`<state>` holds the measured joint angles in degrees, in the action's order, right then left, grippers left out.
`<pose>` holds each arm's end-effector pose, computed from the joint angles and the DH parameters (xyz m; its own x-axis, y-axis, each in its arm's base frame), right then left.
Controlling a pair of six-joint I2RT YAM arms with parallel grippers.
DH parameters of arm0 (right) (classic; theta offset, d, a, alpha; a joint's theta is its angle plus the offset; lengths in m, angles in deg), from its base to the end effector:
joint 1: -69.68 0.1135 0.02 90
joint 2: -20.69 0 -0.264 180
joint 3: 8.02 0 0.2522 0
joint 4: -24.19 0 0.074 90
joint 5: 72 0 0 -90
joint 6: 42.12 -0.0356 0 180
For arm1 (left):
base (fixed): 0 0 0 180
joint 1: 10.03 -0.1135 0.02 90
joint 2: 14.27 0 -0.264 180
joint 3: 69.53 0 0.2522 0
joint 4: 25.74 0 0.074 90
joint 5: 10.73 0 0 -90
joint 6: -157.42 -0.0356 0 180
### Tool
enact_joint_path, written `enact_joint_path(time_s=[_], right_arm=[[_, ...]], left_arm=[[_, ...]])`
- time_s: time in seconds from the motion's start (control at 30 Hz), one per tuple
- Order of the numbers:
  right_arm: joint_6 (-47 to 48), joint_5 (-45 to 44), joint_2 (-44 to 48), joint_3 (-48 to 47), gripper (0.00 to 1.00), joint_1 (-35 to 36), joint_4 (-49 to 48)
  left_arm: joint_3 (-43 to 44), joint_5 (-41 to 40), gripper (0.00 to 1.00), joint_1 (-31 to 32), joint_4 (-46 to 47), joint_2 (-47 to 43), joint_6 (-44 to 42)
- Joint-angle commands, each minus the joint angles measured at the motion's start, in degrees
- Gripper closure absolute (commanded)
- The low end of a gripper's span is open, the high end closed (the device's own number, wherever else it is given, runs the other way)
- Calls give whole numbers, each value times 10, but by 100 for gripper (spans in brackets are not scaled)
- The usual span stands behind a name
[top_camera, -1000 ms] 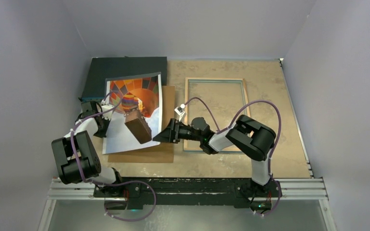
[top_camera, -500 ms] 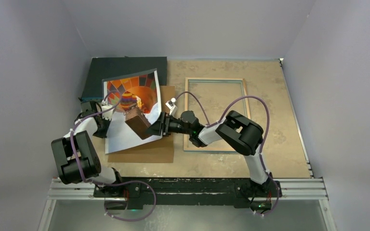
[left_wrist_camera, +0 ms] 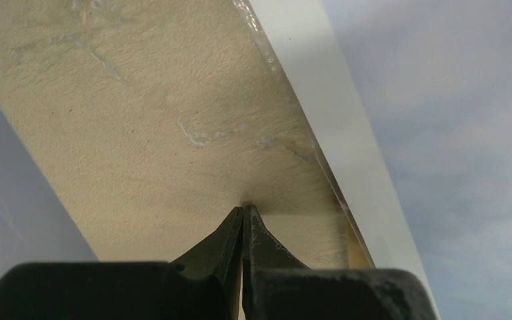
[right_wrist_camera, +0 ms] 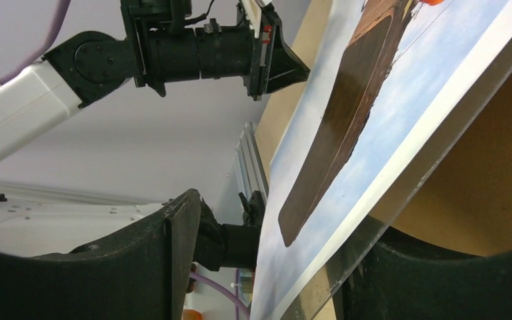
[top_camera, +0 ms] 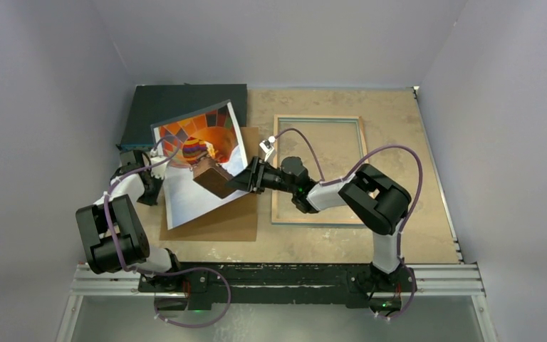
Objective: Put the photo into the frame
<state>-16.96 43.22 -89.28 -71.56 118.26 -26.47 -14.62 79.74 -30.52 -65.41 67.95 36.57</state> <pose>0.2466 0.3024 0.1867 -0.8477 0.2768 -0.4524 -0.4521 0.0689 0.8893 0.2354 0.0877 0.1585 -0.9181 0.2043 -0.3396 0.1442 0.9703 0.1940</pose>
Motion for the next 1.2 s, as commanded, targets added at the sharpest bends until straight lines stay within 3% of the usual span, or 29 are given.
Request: enact_joint_path(time_s=[0.0, 0.2, 0.47, 0.77, 0.93, 1.03, 1.17], right_arm=[[-16, 22, 6, 2, 34, -1, -29], [-14, 37, 23, 28, 34, -18, -15], [36, 39, 40, 41, 24, -34, 67], [32, 56, 48, 39, 30, -53, 77], [102, 33, 79, 5, 29, -55, 203], [112, 29, 88, -5, 29, -56, 225], [118, 28, 100, -10, 31, -63, 236]], left_arm=[[8, -42, 100, -1, 26, -7, -3], [15, -63, 100, -8, 46, -3, -4], [27, -59, 100, -19, 54, 8, 5], [35, -57, 100, -22, 57, 18, 7], [72, 14, 100, -23, -5, -3, 30], [104, 69, 100, -23, -50, -12, 39], [101, 75, 100, -22, -54, -10, 37]])
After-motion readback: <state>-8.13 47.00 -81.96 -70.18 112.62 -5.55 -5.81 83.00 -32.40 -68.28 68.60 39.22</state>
